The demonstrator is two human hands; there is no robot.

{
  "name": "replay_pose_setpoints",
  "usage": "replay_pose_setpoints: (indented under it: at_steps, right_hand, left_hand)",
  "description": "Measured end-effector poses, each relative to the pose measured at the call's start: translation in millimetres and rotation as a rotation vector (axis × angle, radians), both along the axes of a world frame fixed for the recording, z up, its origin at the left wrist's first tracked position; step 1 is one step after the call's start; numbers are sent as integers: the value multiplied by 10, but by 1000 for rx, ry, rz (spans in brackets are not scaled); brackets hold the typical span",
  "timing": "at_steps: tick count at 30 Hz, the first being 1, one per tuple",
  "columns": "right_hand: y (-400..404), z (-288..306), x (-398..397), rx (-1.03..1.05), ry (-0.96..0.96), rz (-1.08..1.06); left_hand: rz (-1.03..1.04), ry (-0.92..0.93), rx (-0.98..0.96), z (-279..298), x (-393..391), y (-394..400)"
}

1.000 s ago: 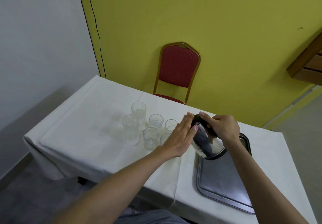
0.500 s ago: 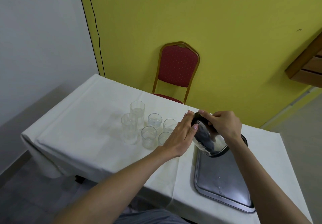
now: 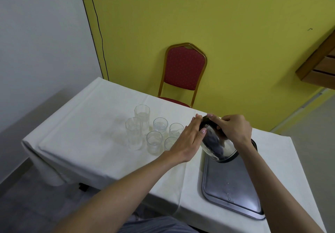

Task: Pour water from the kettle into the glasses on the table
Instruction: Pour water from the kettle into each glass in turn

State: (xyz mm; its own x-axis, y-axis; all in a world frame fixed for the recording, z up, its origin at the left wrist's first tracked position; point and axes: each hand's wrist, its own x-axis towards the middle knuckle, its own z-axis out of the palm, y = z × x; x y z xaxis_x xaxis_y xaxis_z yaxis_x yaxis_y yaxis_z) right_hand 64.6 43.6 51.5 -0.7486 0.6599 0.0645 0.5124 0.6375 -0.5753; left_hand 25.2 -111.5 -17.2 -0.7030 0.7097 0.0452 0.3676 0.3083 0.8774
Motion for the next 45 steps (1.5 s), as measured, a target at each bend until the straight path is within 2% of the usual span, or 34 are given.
replay_pose_setpoints:
  at_steps: [8, 18, 22, 27, 32, 38, 45]
  right_hand:
    - [25, -31, 39, -31, 28, -15]
    - [79, -171, 159, -230, 102, -104]
    - [159, -311, 232, -390, 161, -137]
    - [198, -495, 379, -733, 295, -146]
    - [189, -563, 455, -908, 419, -137]
    - [176, -397, 365, -802, 341, -11]
    - [-61, -186, 123, -510, 141, 103]
  left_hand:
    - [-6, 8, -3, 21, 24, 5]
    - [-4, 60, -21, 36, 48, 91]
    - [-24, 107, -64, 73, 79, 132]
    - [-43, 182, -141, 142, 124, 203]
    - [-31, 267, -167, 180, 197, 249]
    - [65, 261, -122, 171, 267, 142]
    - [164, 177, -69, 87, 260, -196]
